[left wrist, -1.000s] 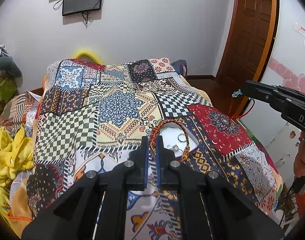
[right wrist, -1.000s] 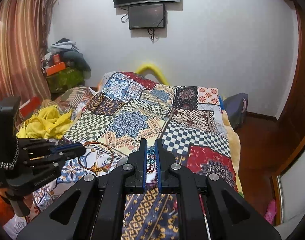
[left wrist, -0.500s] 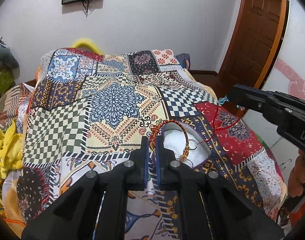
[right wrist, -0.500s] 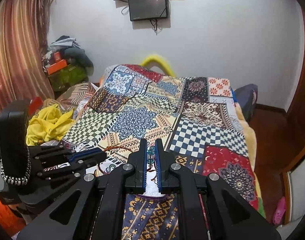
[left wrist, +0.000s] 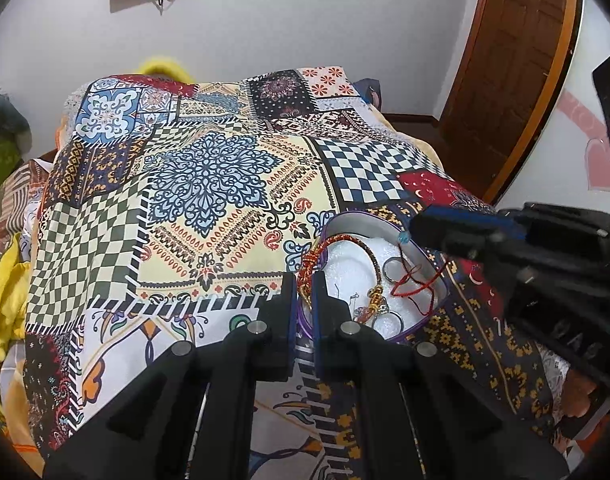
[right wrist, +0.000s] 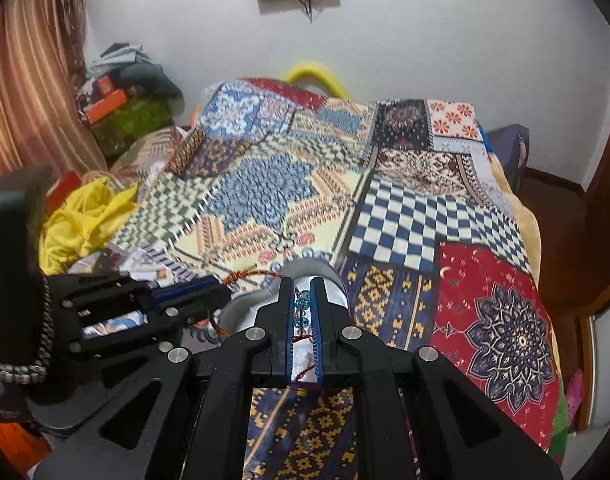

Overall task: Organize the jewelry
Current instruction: 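Open both tools to drop the bracelet and strand into the tin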

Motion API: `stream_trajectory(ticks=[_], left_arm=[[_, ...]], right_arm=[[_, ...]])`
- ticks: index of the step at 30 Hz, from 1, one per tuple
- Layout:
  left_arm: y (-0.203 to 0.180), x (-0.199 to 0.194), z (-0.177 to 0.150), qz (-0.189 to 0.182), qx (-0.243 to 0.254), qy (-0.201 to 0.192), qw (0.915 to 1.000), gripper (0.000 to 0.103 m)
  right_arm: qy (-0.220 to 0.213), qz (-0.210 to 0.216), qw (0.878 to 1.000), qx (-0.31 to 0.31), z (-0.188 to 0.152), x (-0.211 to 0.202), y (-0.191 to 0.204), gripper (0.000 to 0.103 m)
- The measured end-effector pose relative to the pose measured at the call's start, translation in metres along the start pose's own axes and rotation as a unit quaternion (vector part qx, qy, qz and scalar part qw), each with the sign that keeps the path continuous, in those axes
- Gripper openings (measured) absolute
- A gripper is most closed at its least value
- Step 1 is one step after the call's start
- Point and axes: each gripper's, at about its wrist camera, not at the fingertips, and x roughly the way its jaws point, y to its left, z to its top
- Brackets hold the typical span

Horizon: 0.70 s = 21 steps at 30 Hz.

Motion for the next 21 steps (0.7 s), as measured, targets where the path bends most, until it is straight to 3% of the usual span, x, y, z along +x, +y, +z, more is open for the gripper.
stream_trajectory(ticks=[15,21], left_arm=[[-0.007,0.000,-0.005,-0.015,0.013,0.017,0.9997,0.006],[-0.005,-0.014,-0.008,-0.023,0.006,0.012,0.9996,0.009]], right_arm=[[0.042,-0.009,0.999,-0.012,-0.011,0.017,0.001,0.007],[0.033,-0.022,0.999,-0.015,-0.012,0.006,0.001,0.011]])
